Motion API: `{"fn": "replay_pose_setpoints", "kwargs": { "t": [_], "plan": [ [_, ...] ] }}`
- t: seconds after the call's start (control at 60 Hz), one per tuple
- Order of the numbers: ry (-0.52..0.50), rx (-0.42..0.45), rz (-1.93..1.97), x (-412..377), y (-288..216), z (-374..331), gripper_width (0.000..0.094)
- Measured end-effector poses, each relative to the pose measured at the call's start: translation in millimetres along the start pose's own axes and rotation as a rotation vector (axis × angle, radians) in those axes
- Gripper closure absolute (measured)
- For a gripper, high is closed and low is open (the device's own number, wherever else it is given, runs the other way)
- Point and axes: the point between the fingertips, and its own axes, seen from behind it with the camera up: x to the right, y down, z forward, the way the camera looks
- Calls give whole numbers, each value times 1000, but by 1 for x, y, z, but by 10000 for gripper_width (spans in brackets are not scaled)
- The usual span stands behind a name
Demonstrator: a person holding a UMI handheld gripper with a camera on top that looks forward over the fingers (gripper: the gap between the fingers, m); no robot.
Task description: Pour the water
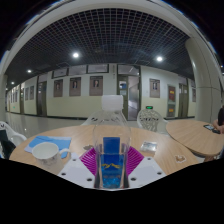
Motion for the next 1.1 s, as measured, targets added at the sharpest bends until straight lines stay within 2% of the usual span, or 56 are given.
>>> {"fn": "replay_pose_setpoints", "kwargs": {
  "t": [0.15,0.267,0.333,0.45,0.533,0.567,0.717,0.85,0.95,0.967,0.983,1.1],
  "plan": [
    [-4,-25,-2,5,8,12,615],
    [-5,-11,-13,8,-5,19,612],
    [0,-9,-17,6,-8,24,567],
    [15,-45,-29,-7,-10,31,395],
    [20,-91,-26,-1,-11,34,65],
    [10,-93,-13,-1,-18,34,93],
    [7,-102,28,0,-32,-1,89],
    [-40,-94,51,-29,-51,-44,95],
    [-97,-81,85,-60,-58,-75,93],
    [-109,-83,91,-62,-73,-76,92],
    [-119,-80,95,-74,-60,-89,93],
    [-198,-110,150,-114,-61,-106,92]
  ]
}}
